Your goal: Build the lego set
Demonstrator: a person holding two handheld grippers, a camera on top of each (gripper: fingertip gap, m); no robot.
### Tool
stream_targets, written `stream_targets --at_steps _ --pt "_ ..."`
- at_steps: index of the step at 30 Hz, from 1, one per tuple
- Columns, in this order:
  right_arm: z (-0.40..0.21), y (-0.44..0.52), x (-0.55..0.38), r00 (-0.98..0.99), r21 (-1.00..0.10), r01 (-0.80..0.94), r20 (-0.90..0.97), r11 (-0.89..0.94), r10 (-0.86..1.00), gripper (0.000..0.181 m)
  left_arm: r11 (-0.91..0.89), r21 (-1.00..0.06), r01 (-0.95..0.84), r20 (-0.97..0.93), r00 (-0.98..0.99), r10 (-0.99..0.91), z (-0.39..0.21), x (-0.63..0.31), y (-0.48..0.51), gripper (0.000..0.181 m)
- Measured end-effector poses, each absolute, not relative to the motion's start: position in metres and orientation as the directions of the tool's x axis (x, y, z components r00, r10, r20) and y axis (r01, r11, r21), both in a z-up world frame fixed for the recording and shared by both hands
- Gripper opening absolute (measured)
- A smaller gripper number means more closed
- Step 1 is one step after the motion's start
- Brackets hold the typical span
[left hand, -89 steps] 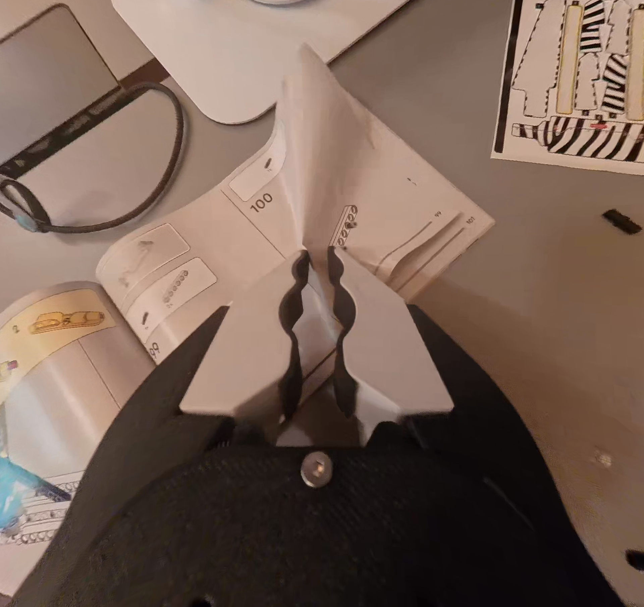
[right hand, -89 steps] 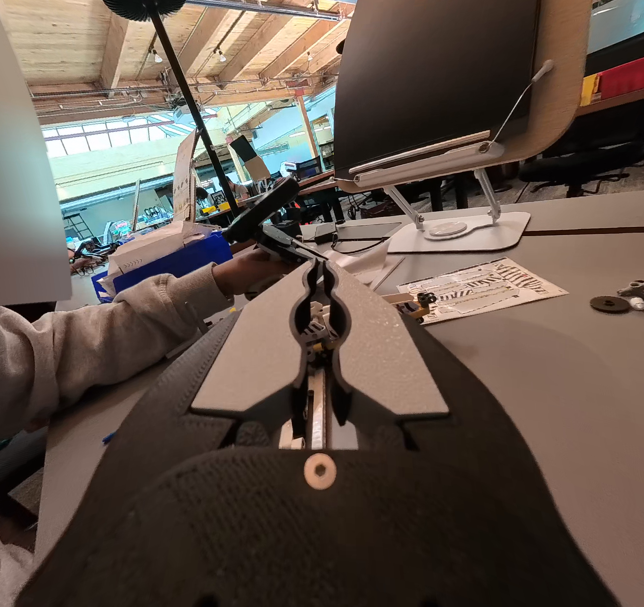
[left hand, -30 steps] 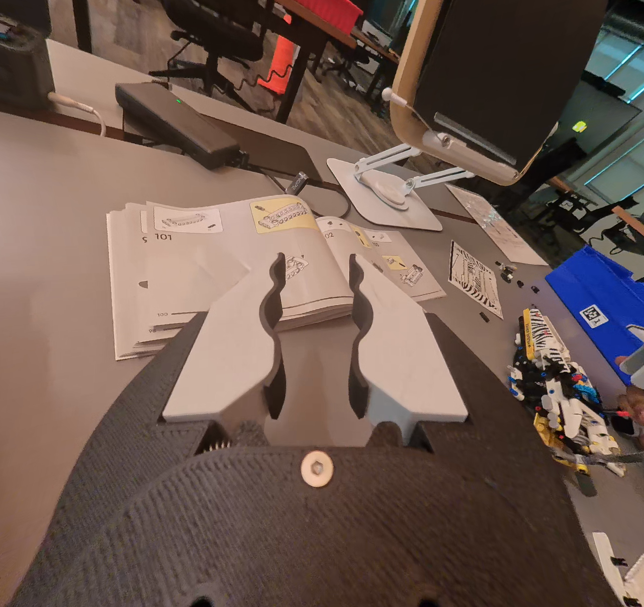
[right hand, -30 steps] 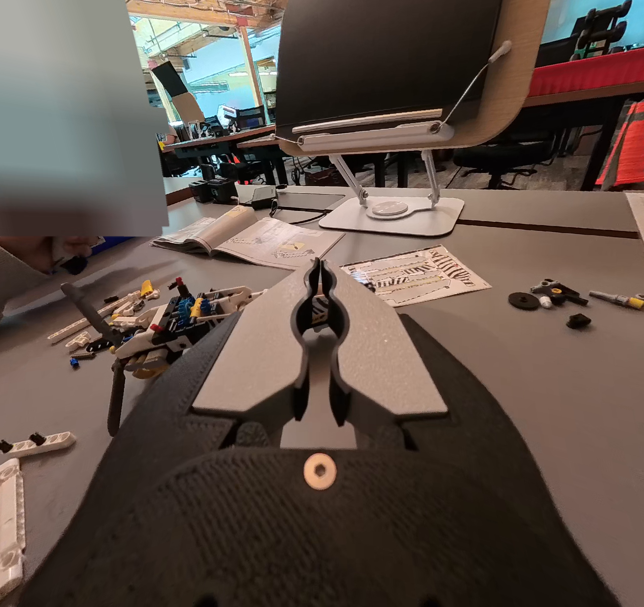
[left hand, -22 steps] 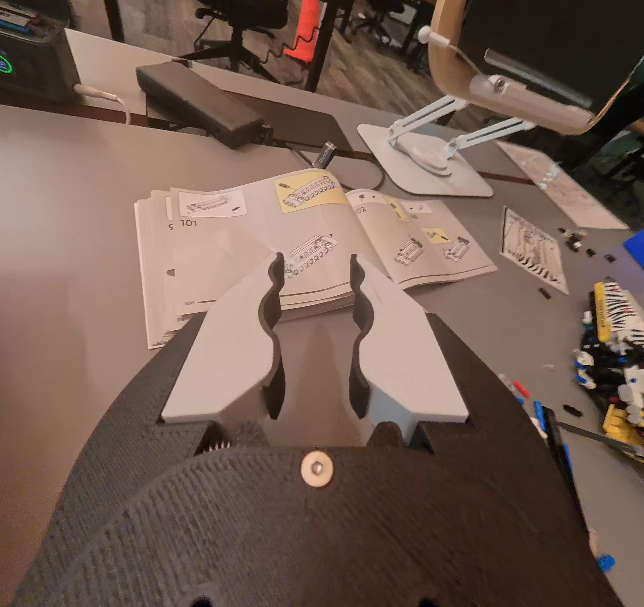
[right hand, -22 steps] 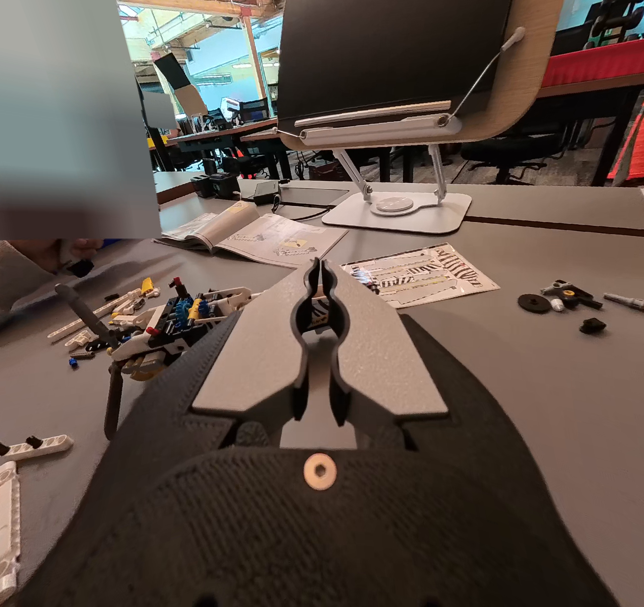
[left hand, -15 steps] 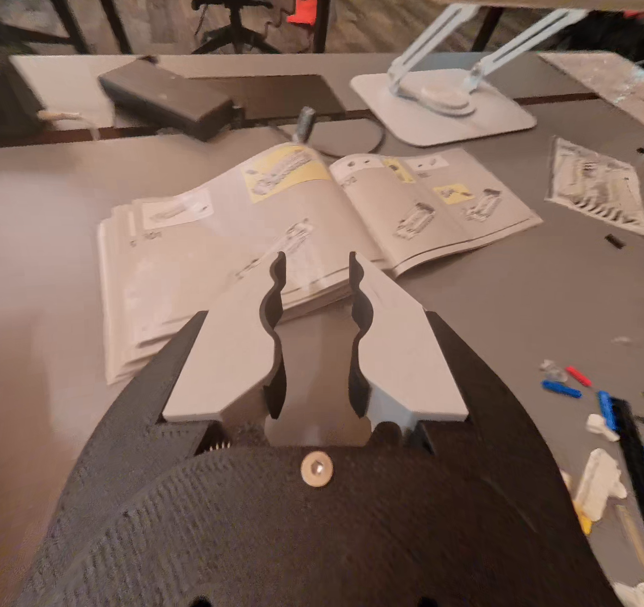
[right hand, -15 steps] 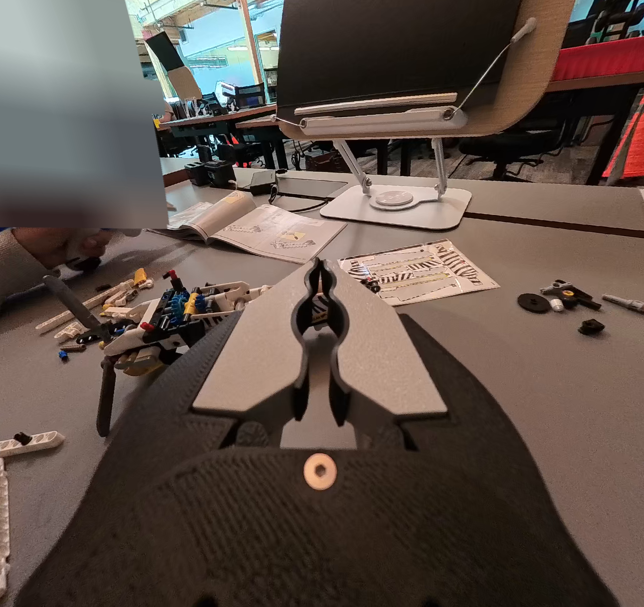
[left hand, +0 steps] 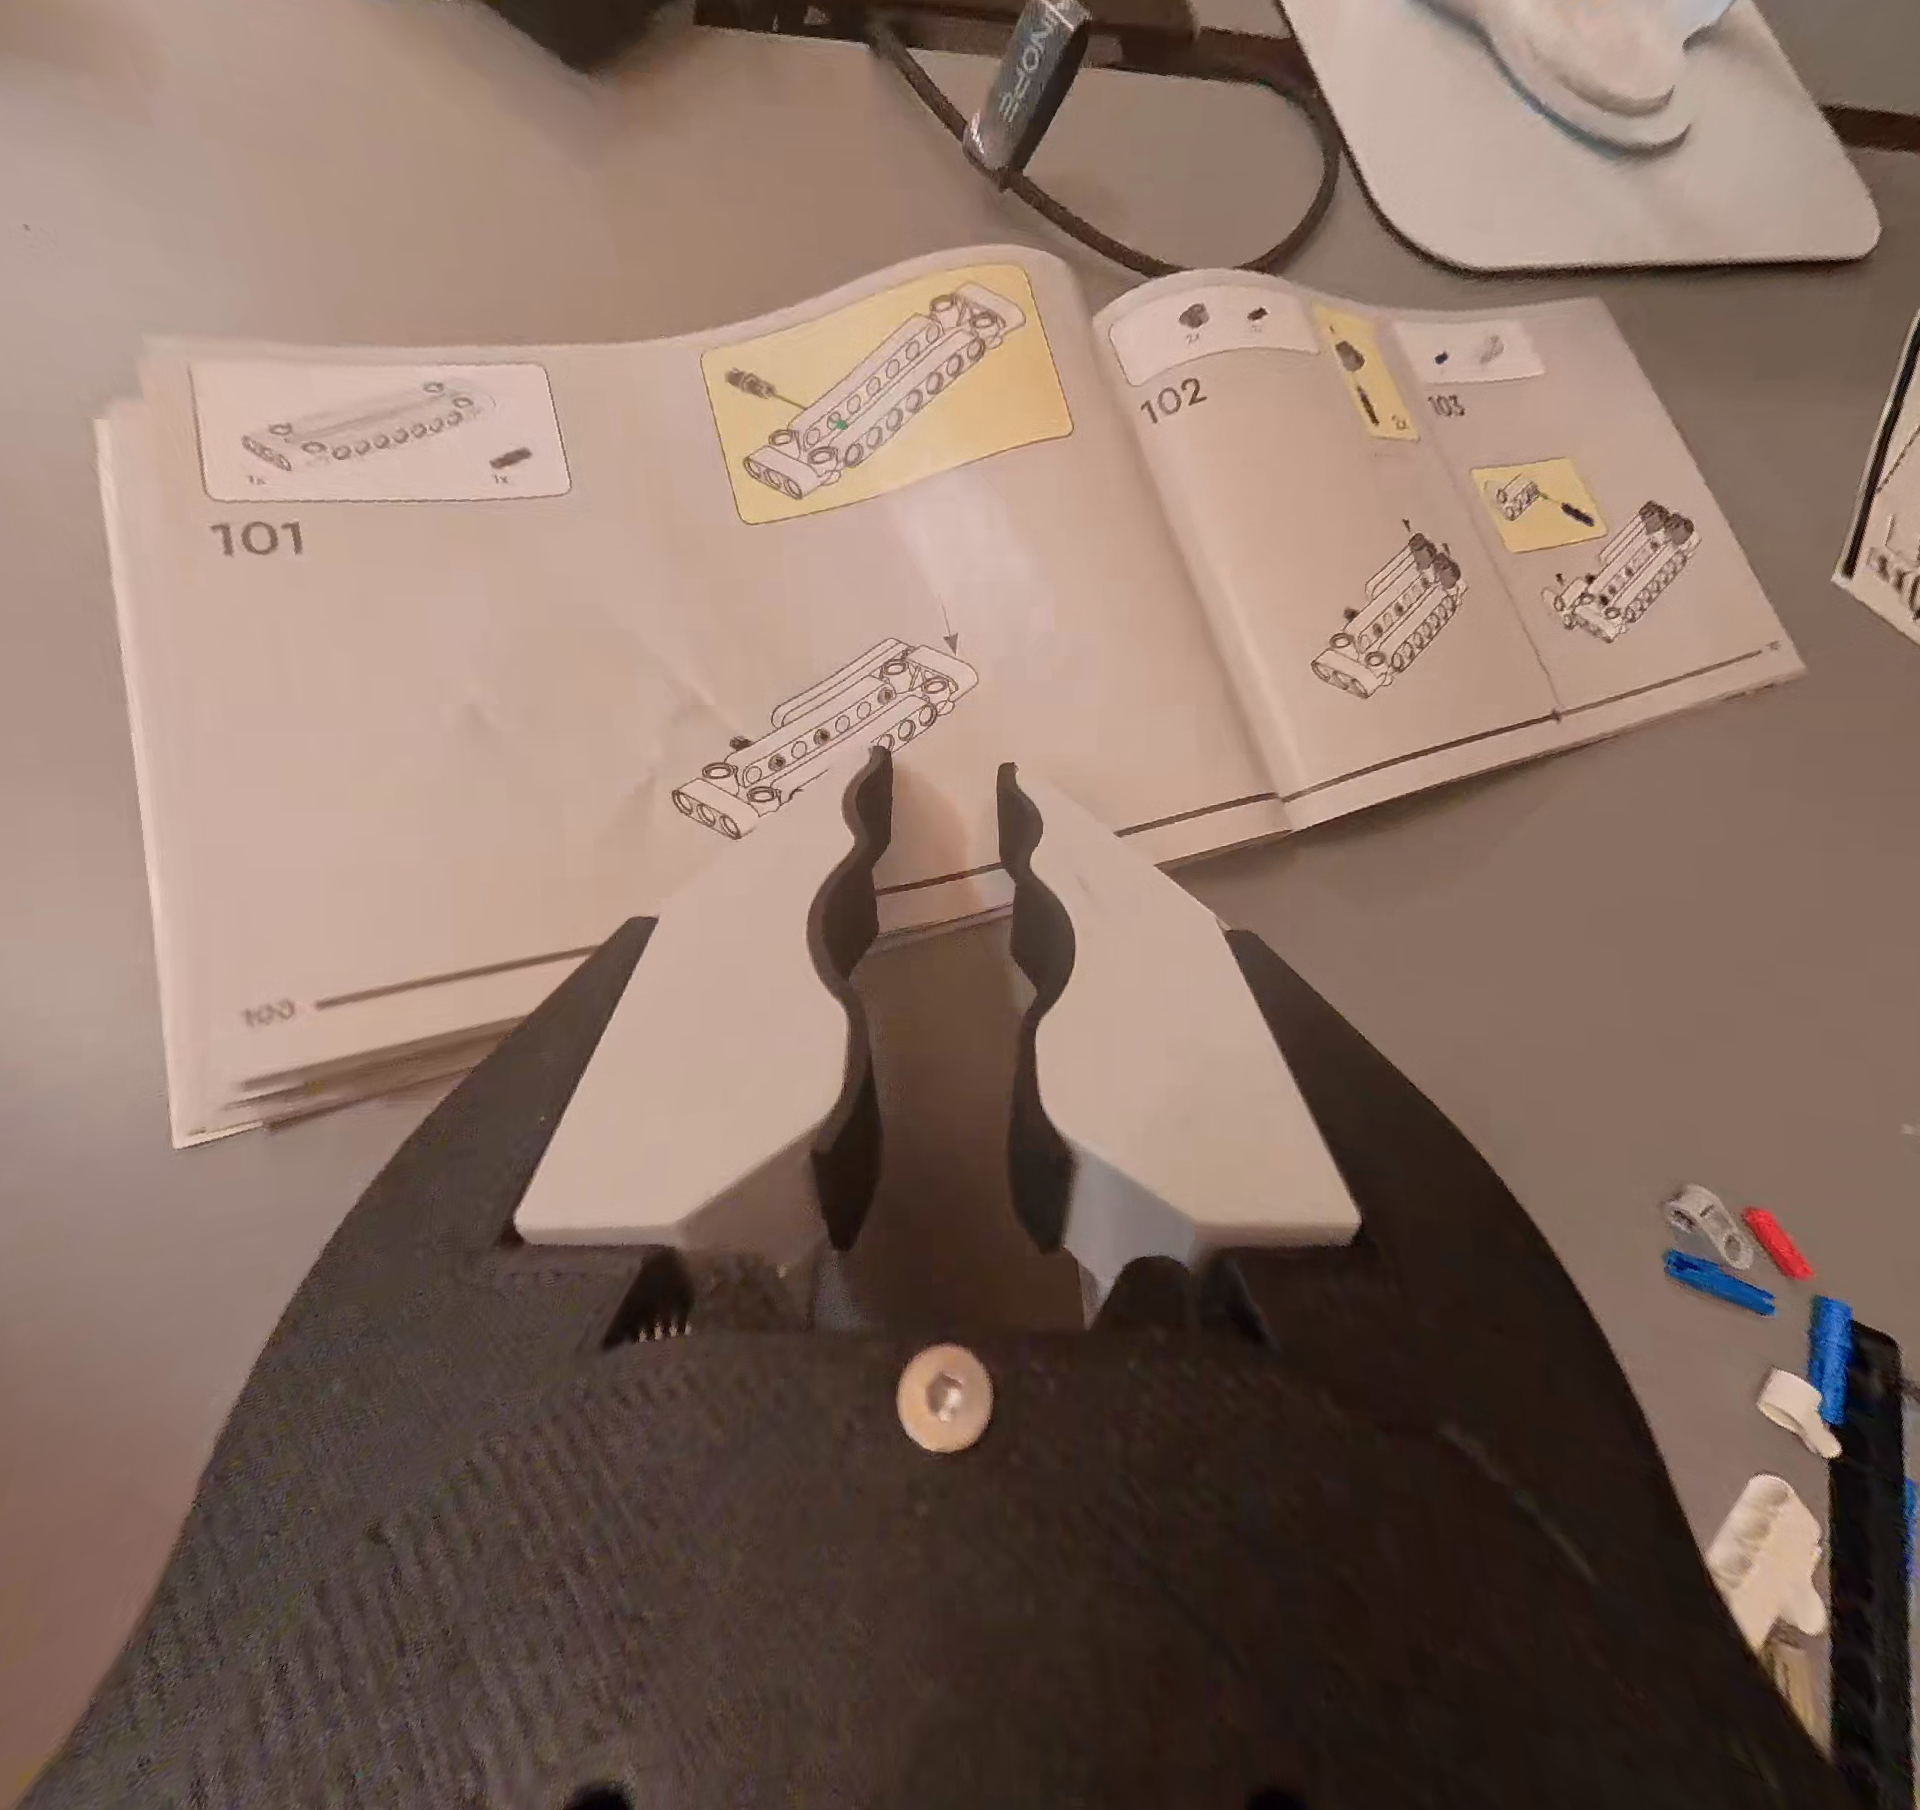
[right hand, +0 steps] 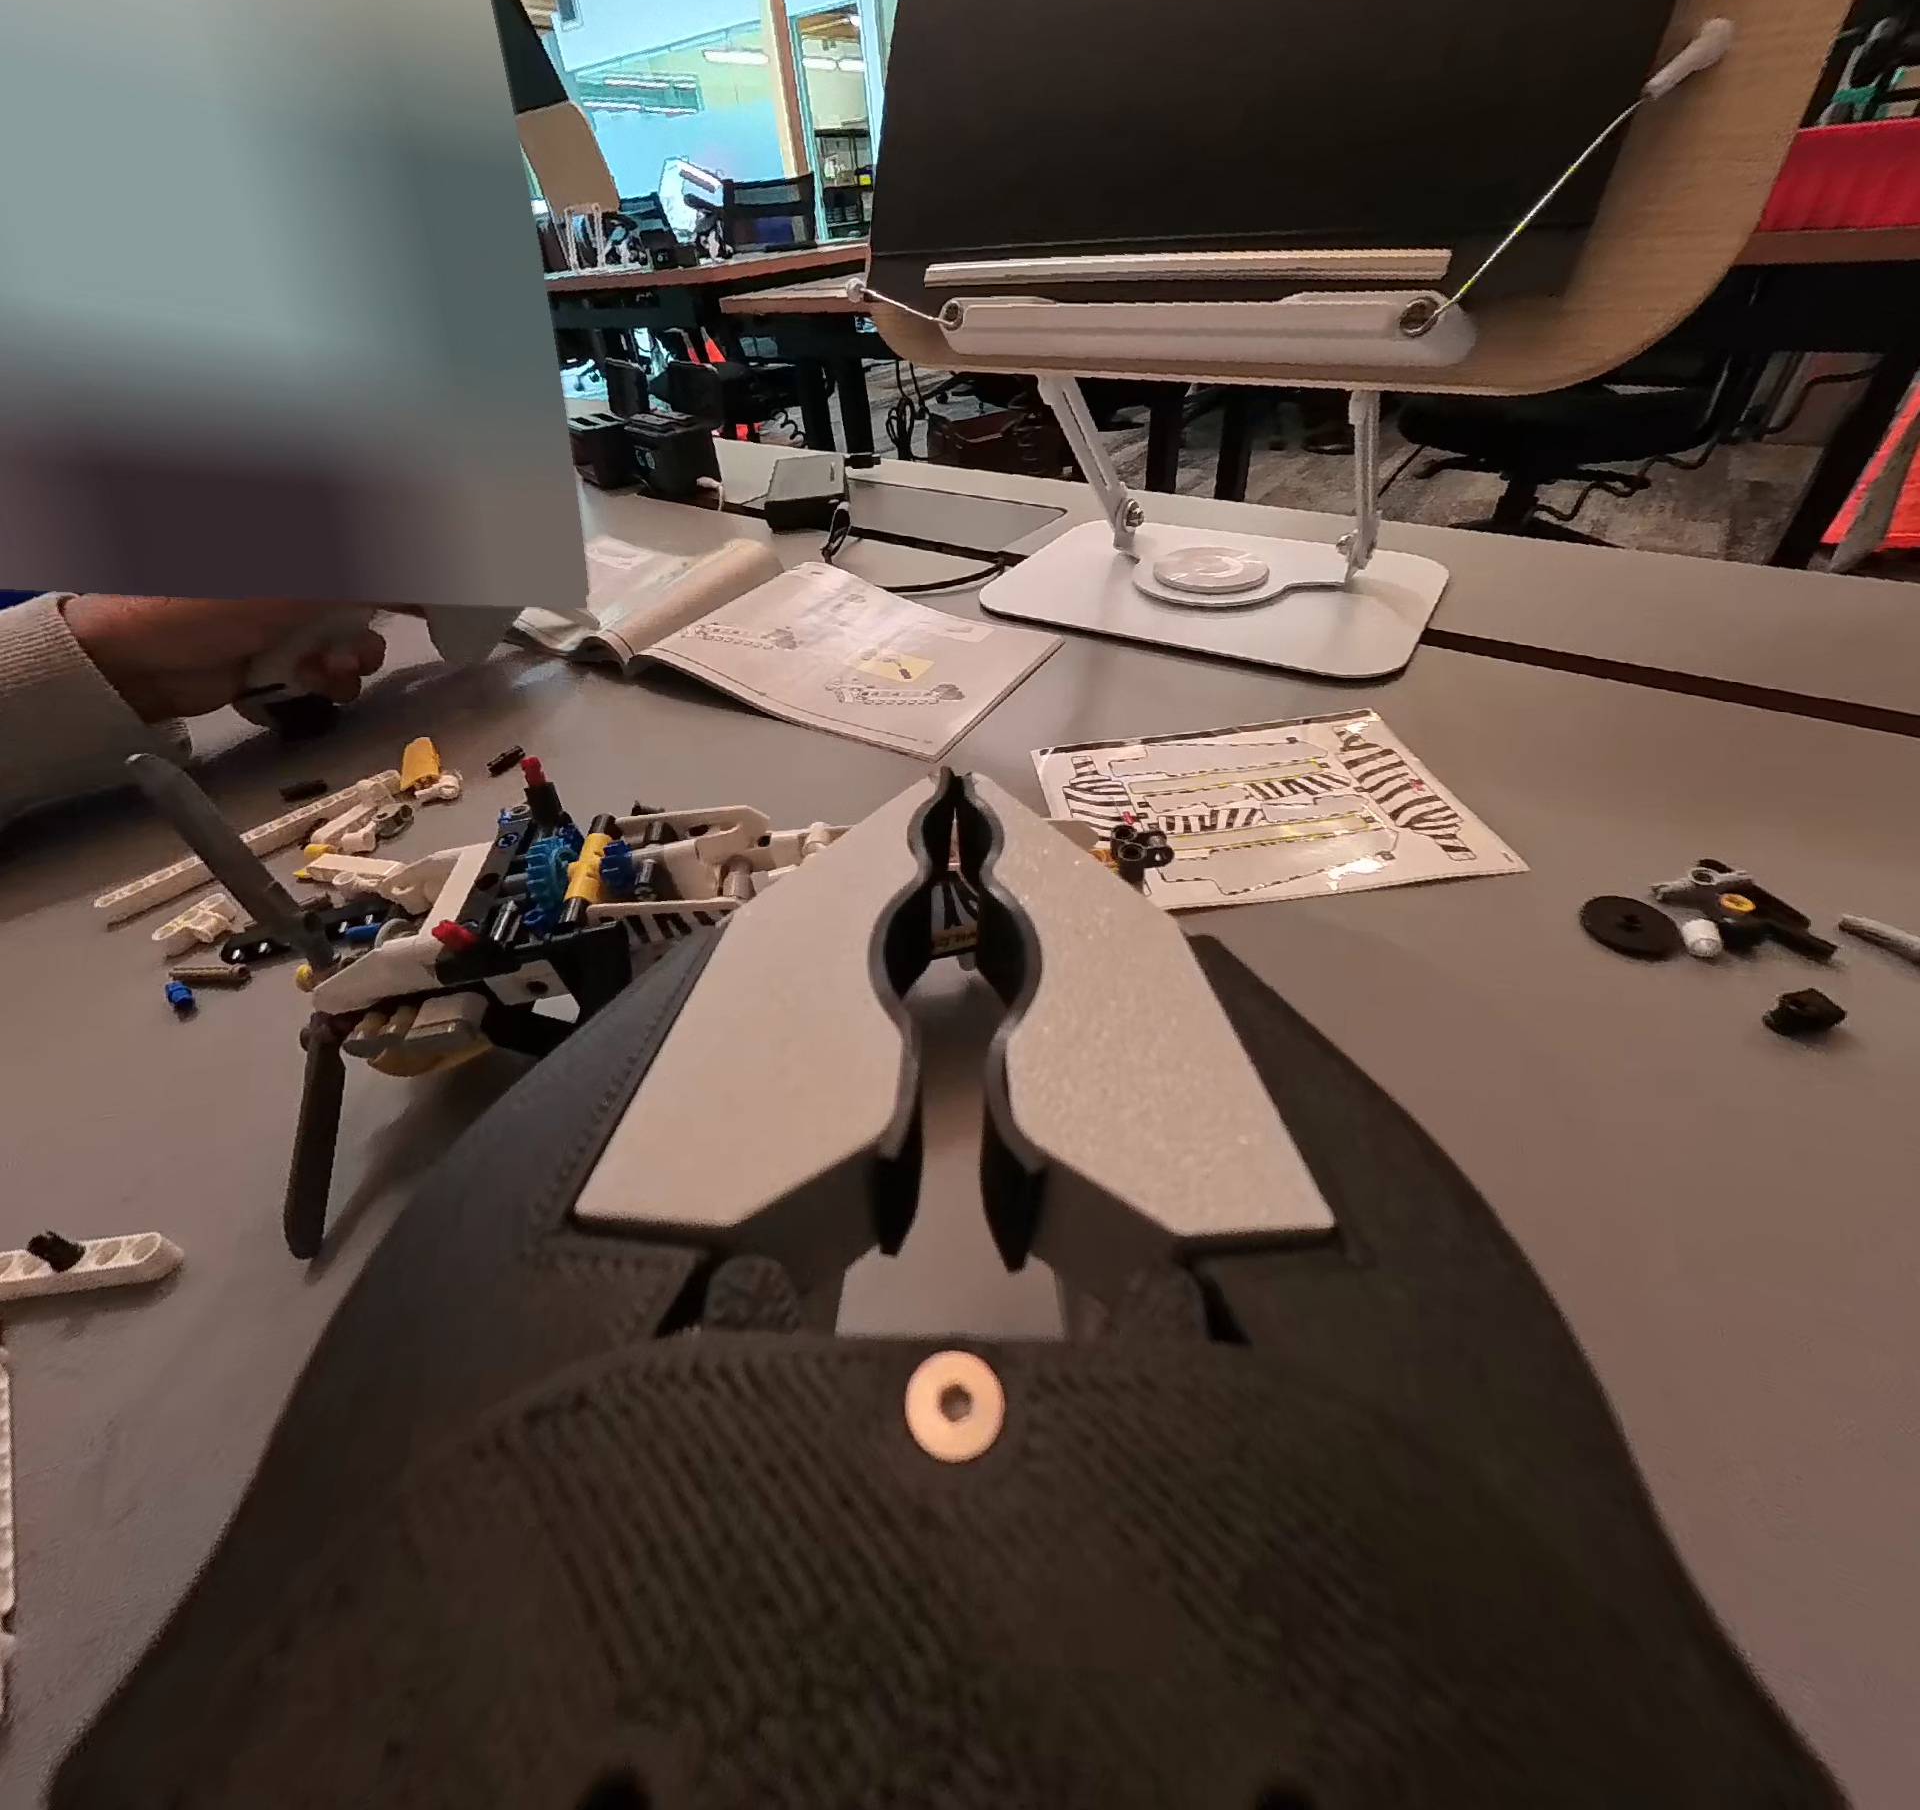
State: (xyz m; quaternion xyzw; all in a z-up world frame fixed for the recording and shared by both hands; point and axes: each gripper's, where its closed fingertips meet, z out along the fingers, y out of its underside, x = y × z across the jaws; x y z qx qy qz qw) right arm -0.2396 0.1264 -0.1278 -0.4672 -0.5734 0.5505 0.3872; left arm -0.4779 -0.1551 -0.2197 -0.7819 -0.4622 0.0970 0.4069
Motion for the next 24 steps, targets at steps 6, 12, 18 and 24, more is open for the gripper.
stream_targets --at_steps 6,12,18,24 --pt "-0.126 0.132 -0.239 -0.256 -0.992 0.100 -0.100 -0.076 0.962 0.000 -0.290 -0.721 0.629 0.184 0.577 0.795 -0.222 -0.472 -0.154 0.000" --pt "-0.127 0.132 -0.239 -0.256 -0.992 0.106 -0.098 -0.073 0.962 0.000 -0.348 -0.722 0.598 0.110 0.596 0.795 -0.224 -0.468 -0.154 0.000" --pt "-0.127 0.131 -0.240 -0.258 -0.991 0.113 -0.101 -0.074 0.961 0.000 -0.349 -0.719 0.601 0.134 0.612 0.779 -0.224 -0.464 -0.153 0.000" --pt "-0.128 0.132 -0.240 -0.257 -0.991 0.114 -0.104 -0.077 0.961 0.000 -0.364 -0.718 0.594 0.136 0.632 0.763 -0.224 -0.459 -0.151 0.001"
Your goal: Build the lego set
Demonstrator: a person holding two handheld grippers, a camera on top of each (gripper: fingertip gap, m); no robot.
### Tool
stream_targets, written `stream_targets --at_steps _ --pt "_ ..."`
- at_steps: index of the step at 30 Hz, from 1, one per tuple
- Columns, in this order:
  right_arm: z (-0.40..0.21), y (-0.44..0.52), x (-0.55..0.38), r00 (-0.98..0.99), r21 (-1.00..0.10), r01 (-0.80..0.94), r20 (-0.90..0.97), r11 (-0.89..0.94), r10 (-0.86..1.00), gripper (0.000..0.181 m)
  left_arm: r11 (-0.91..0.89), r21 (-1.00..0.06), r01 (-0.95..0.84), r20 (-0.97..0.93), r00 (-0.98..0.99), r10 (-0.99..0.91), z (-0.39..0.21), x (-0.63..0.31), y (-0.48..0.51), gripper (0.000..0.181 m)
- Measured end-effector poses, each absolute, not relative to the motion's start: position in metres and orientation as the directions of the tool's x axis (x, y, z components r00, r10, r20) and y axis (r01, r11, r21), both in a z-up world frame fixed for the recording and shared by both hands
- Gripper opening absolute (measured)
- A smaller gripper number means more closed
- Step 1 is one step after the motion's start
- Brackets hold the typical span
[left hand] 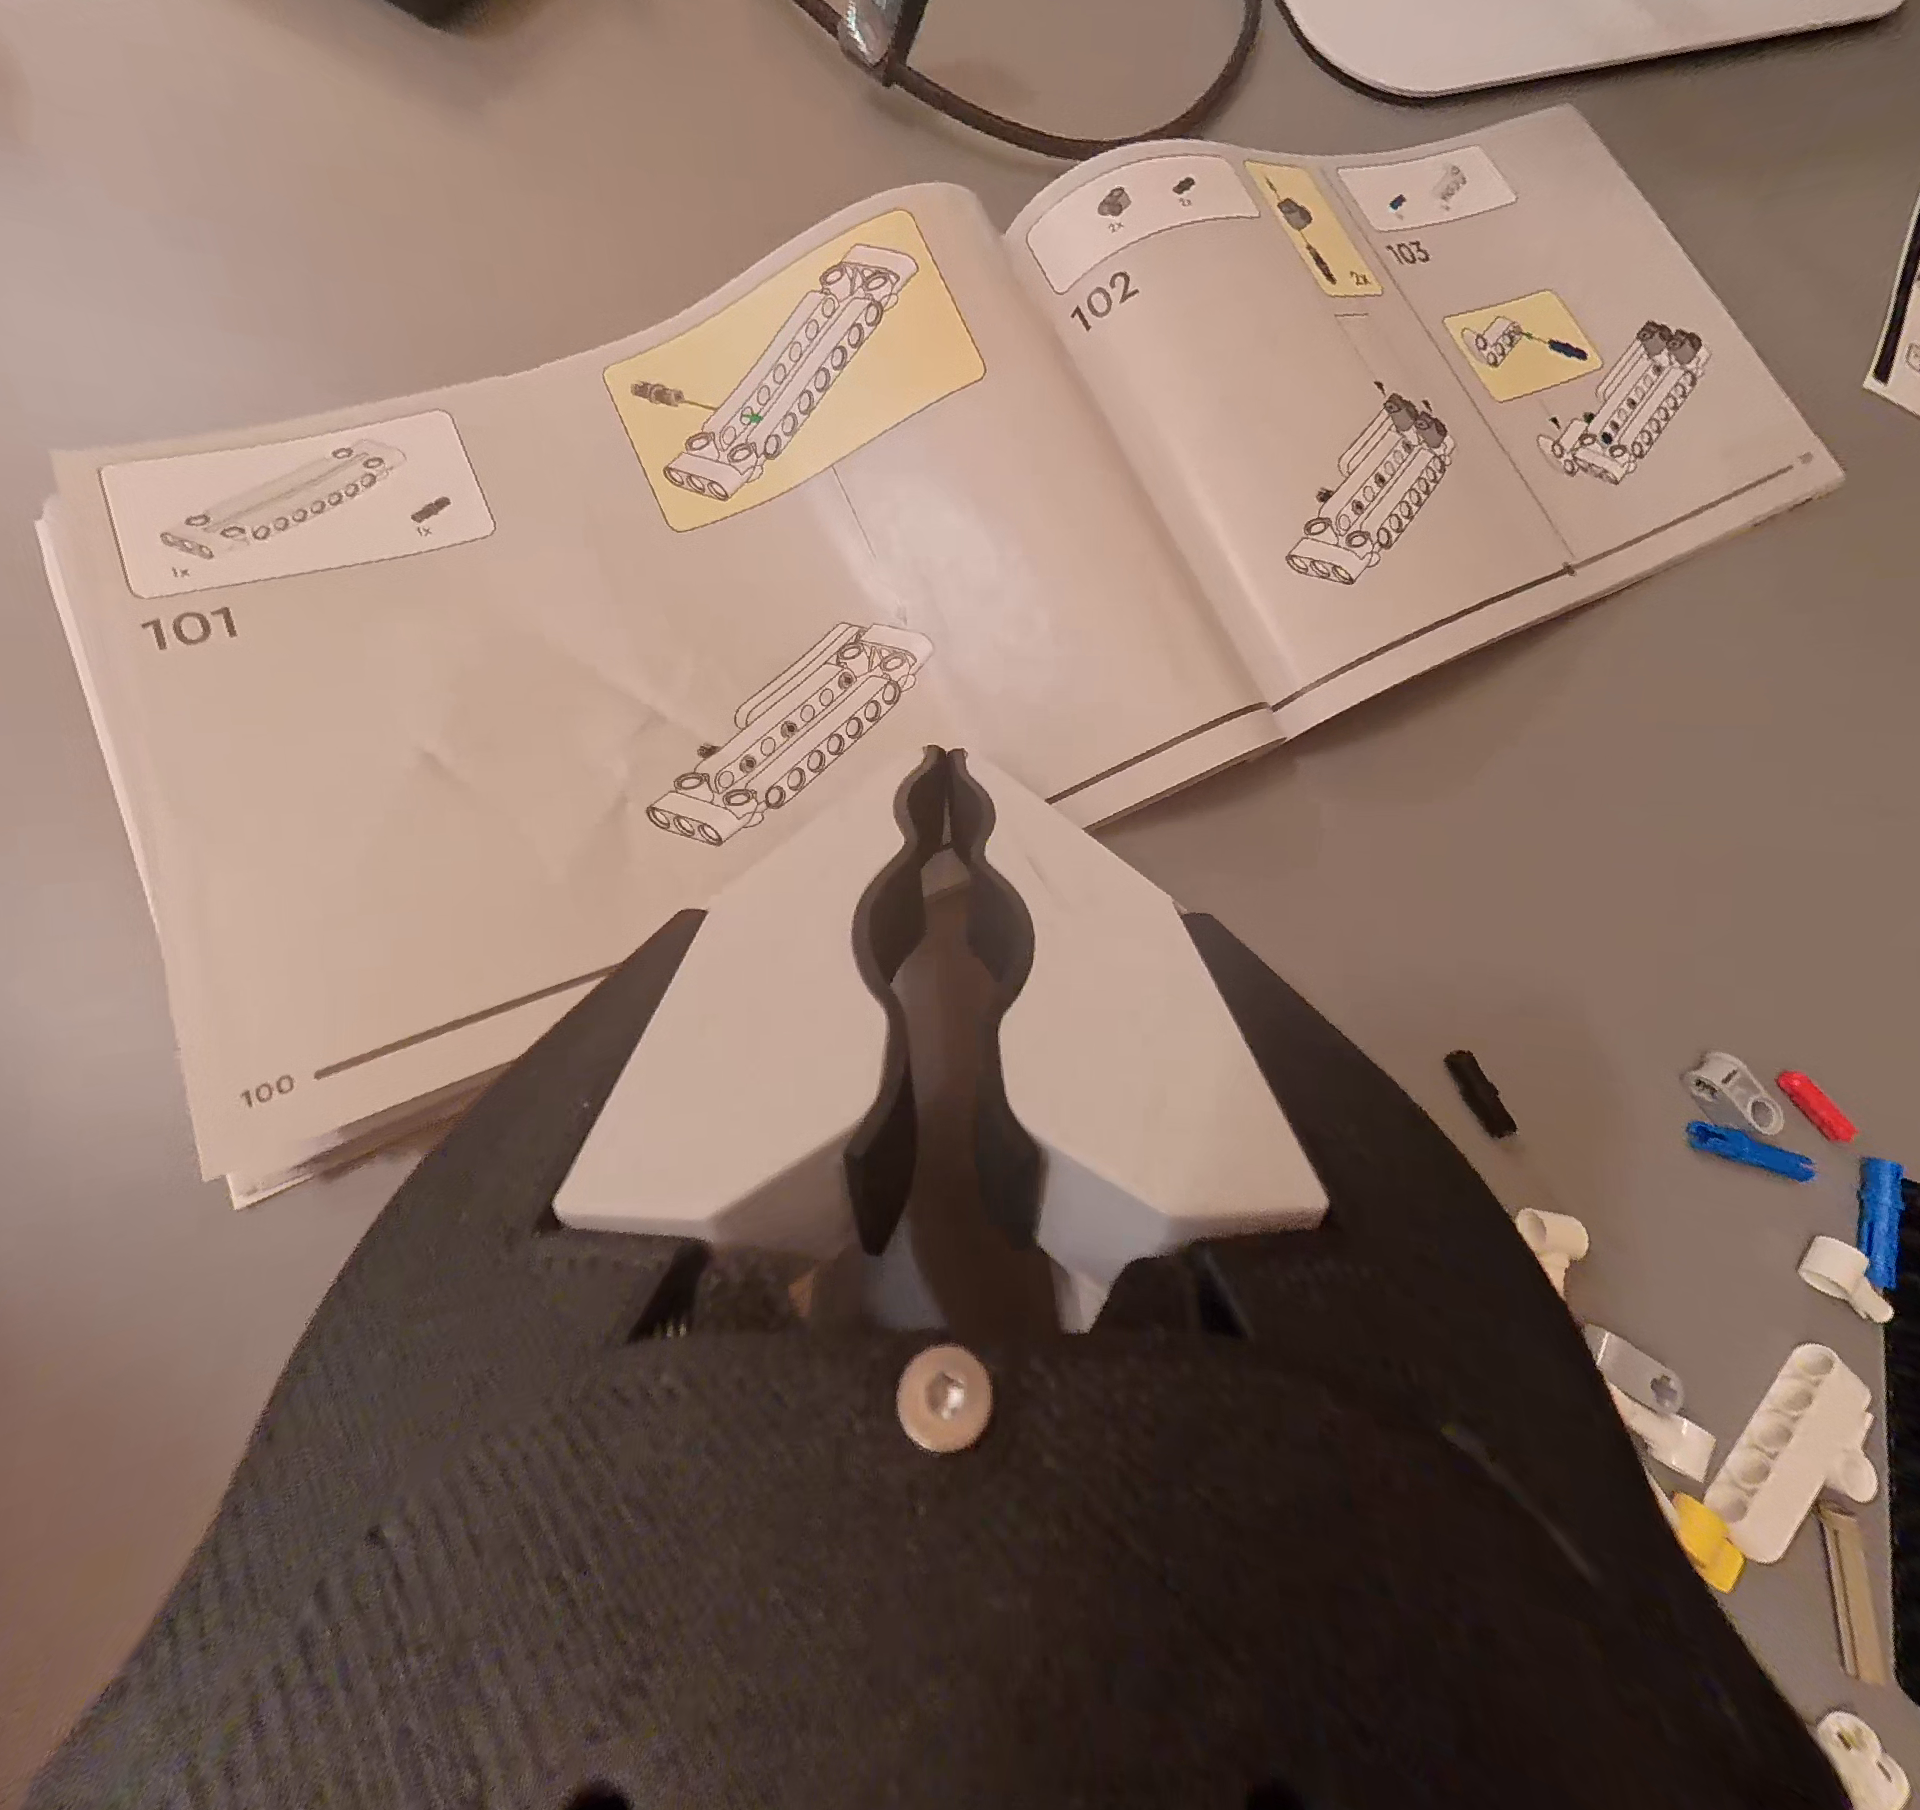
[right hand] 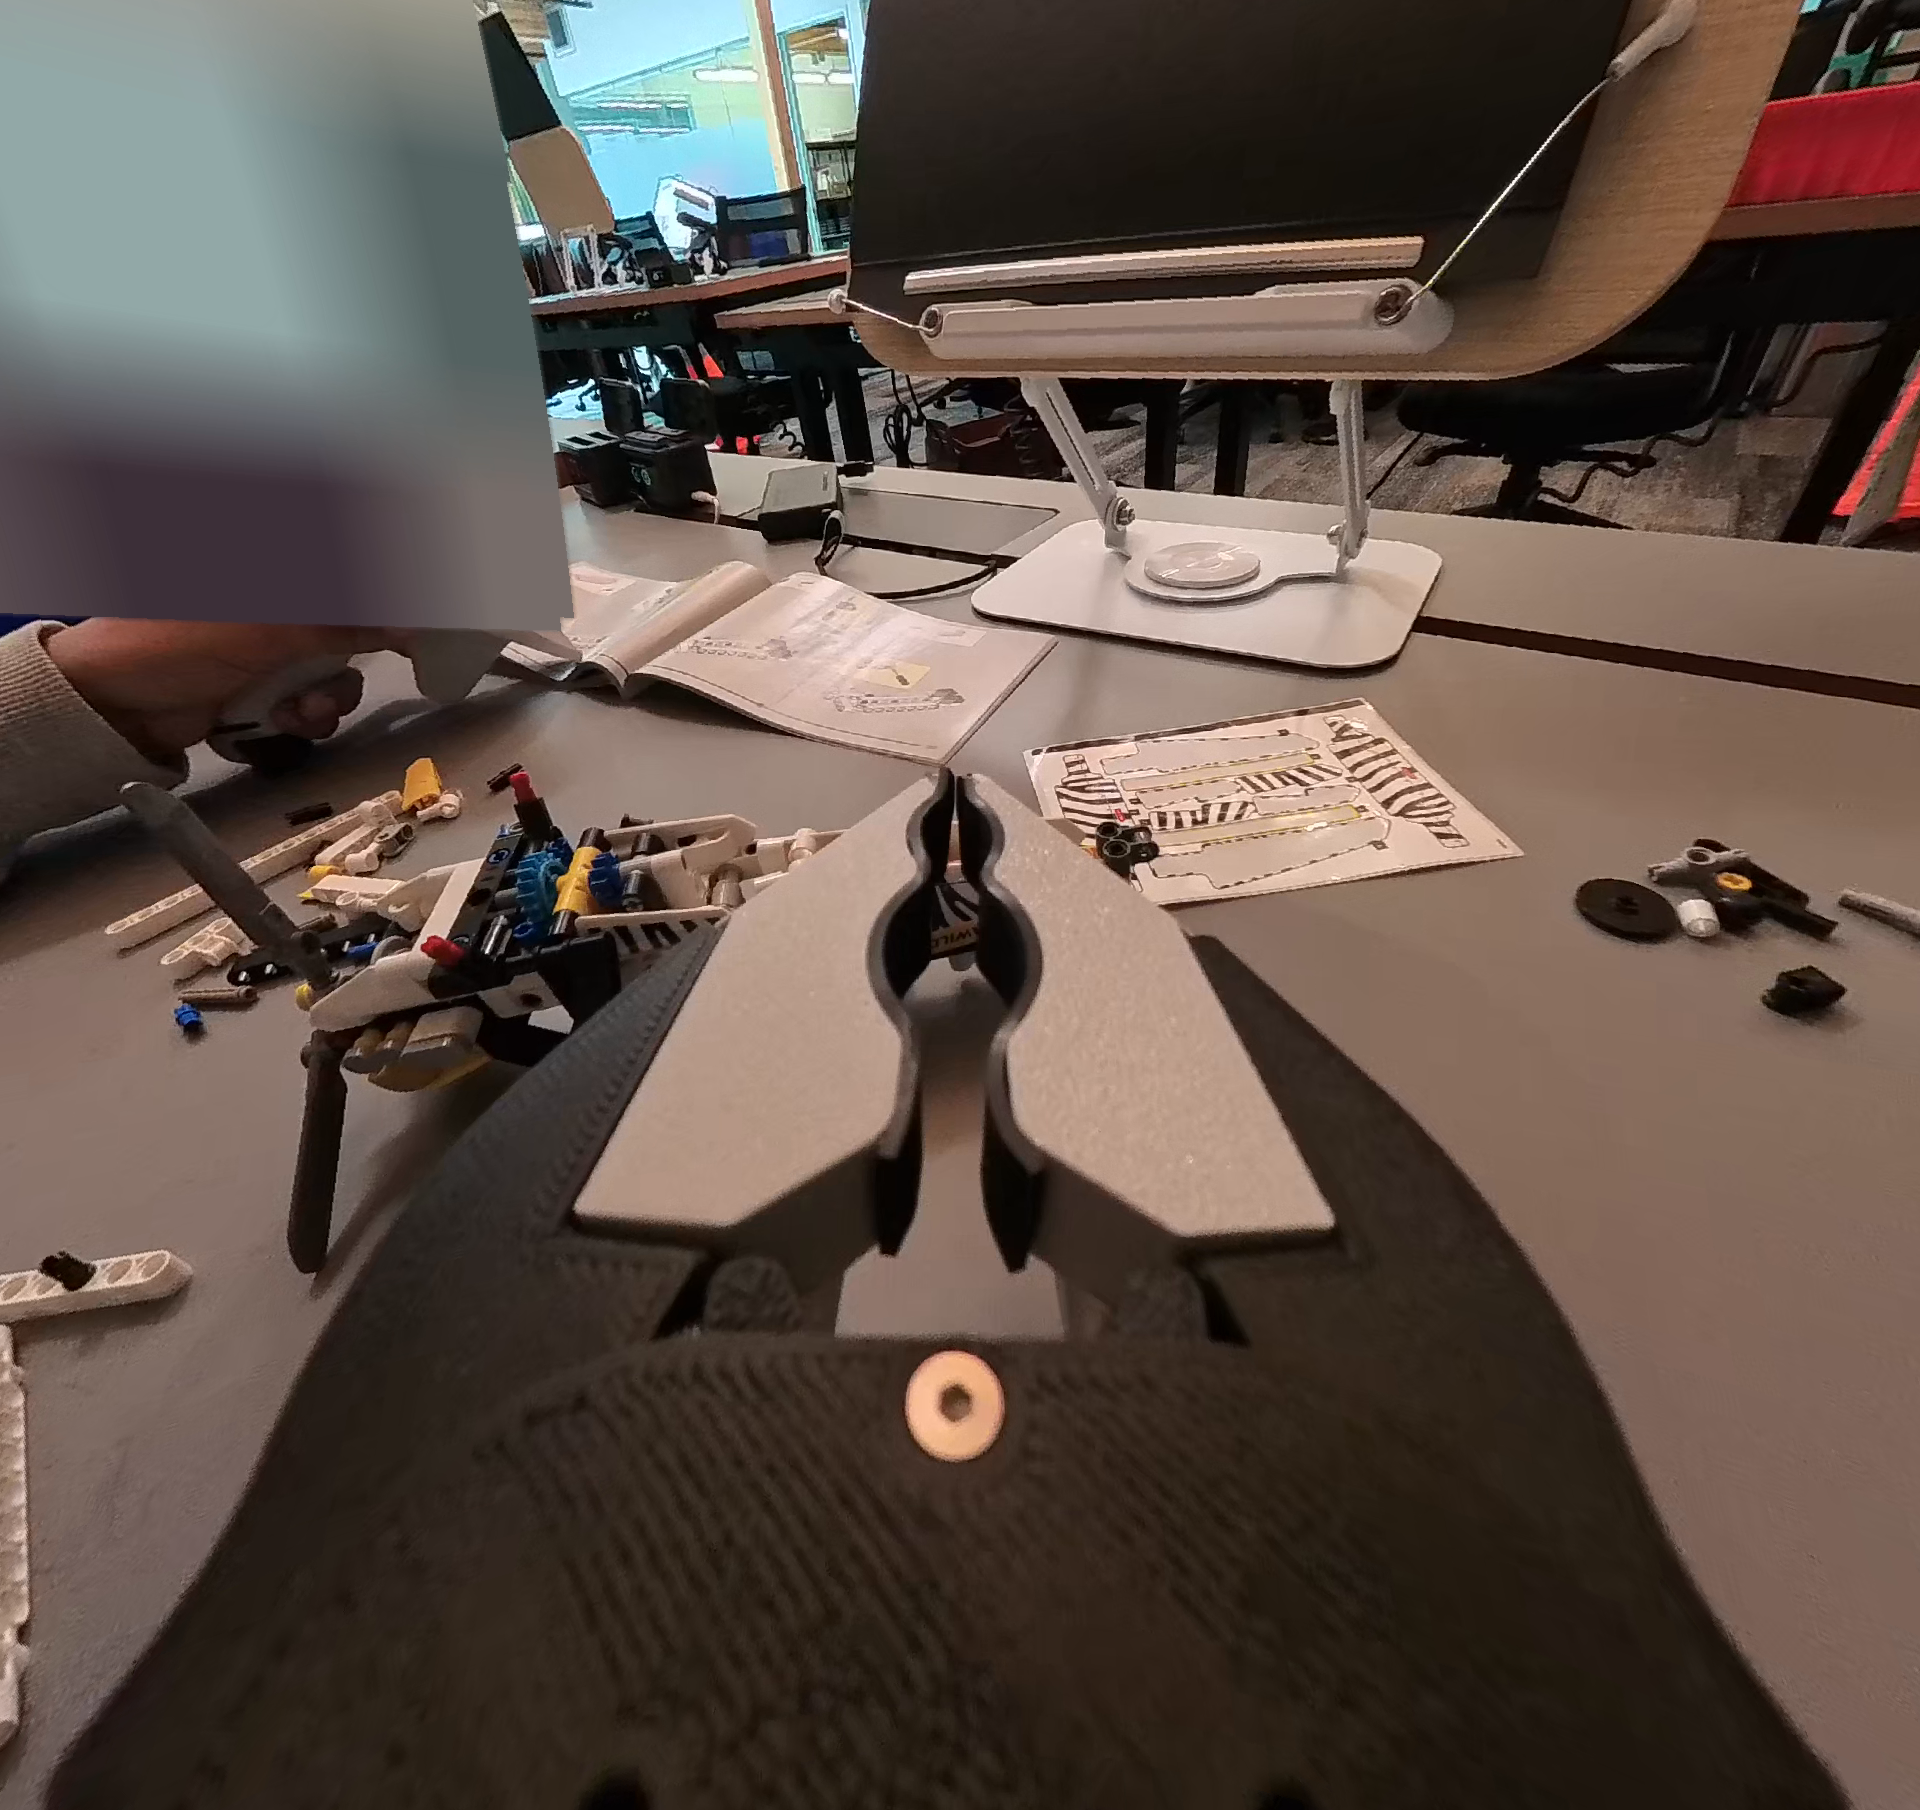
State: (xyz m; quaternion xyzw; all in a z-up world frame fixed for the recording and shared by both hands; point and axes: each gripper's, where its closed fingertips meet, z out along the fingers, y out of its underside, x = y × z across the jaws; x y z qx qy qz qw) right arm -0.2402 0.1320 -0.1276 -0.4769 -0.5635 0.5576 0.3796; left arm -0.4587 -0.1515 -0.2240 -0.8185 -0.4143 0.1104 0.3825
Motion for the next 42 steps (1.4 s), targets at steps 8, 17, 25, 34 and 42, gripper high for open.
stream_targets --at_steps 8,17,25,34,42 --pt "-0.130 0.132 -0.242 -0.257 -0.988 0.130 -0.111 -0.080 0.960 0.000 -0.400 -0.718 0.570 0.113 0.662 0.741 -0.224 -0.449 -0.148 0.001" --pt "-0.133 0.133 -0.244 -0.258 -0.984 0.152 -0.127 -0.090 0.958 0.000 -0.401 -0.714 0.574 0.163 0.693 0.702 -0.224 -0.438 -0.142 0.001" --pt "-0.135 0.133 -0.246 -0.258 -0.980 0.173 -0.145 -0.103 0.955 0.000 -0.417 -0.715 0.561 0.164 0.715 0.680 -0.224 -0.433 -0.138 0.001" --pt "-0.138 0.132 -0.248 -0.261 -0.976 0.194 -0.145 -0.095 0.954 0.000 -0.468 -0.722 0.510 0.077 0.731 0.678 -0.225 -0.431 -0.137 0.001" --pt "-0.140 0.132 -0.250 -0.265 -0.971 0.211 -0.165 -0.110 0.950 0.000 -0.398 -0.786 0.474 0.026 0.668 0.744 -0.202 -0.453 -0.175 0.000"
